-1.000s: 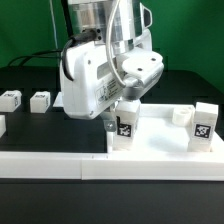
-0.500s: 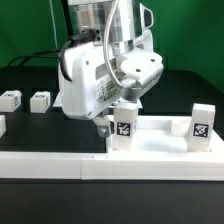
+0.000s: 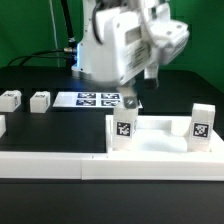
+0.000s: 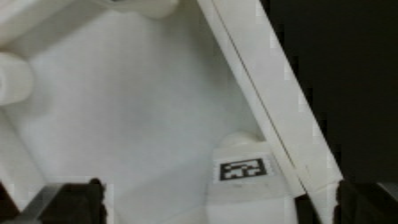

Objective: Assemble square table

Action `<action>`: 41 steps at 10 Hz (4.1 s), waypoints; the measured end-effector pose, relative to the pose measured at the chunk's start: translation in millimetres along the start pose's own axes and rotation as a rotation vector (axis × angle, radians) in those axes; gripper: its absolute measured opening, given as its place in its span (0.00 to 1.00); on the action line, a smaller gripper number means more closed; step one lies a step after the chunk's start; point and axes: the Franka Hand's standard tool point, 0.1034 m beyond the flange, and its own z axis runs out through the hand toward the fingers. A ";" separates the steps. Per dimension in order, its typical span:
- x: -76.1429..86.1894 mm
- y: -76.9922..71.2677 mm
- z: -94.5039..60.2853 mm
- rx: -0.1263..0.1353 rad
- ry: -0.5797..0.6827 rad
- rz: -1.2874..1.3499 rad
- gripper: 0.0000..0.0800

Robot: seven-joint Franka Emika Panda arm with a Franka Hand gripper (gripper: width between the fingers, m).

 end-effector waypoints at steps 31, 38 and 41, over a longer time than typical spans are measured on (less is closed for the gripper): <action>75.7 27.8 66.3 -0.109 0.171 -1.942 0.81; 82.4 29.7 80.9 -0.123 0.183 -1.942 0.56; 82.7 30.6 80.9 -0.128 0.181 -1.950 0.08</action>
Offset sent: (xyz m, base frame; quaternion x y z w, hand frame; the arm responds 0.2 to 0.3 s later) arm 0.0000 0.0000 0.0000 0.0000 0.0000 0.0000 1.0000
